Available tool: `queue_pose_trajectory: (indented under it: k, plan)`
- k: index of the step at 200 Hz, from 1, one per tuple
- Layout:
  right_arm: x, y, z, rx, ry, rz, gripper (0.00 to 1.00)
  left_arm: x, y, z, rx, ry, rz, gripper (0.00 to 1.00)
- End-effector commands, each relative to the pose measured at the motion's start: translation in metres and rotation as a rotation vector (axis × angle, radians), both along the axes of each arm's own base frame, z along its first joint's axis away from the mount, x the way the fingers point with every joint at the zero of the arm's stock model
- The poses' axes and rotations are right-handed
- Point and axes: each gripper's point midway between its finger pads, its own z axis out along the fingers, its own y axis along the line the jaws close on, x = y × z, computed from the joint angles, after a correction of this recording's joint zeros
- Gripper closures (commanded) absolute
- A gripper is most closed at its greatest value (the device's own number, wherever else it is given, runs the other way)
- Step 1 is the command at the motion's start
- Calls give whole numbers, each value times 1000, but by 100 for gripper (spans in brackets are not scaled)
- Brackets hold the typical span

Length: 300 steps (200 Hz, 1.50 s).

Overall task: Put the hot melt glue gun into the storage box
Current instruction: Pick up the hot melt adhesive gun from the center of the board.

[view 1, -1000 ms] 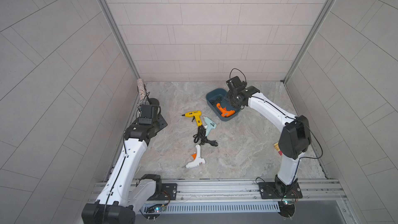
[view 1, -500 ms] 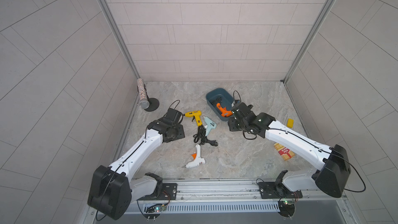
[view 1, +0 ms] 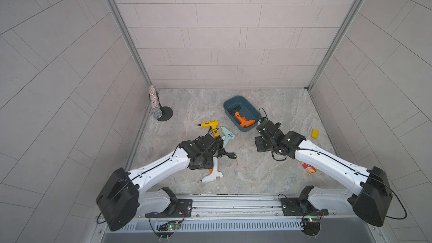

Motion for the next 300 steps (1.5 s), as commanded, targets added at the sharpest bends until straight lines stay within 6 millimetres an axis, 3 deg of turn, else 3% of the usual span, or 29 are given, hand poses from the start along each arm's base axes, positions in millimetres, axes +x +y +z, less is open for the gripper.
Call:
queue_pose_trajectory:
  k: [1,63,126,162,193,216,239,283,300]
  plan:
    - [2,-6,0,-27,-7,-7,47,7,-10,-5,37,-19,0,38]
    - [1,-18,4,-46,-22,-26,47,28,-43,-7,92,-42,-86,38]
    - [-2,-32,0,-53,-18,-55,47,25,-42,-30,160,0,-91,45]
    - [-3,-36,-4,-53,-9,-63,47,23,-42,-38,177,16,-92,57]
    - [-2,-37,2,-41,-25,-66,47,21,-44,-30,153,9,-98,77]
    - [-3,-36,12,-8,-31,-60,46,16,-42,-2,113,-10,-126,88]
    - [-3,-22,28,121,-39,-26,46,9,-41,48,30,-65,-201,92]
    - [-2,57,59,794,103,133,45,3,-43,162,-236,-314,-345,91]
    - [6,83,79,1058,131,154,45,7,-49,196,-387,-417,-381,90]
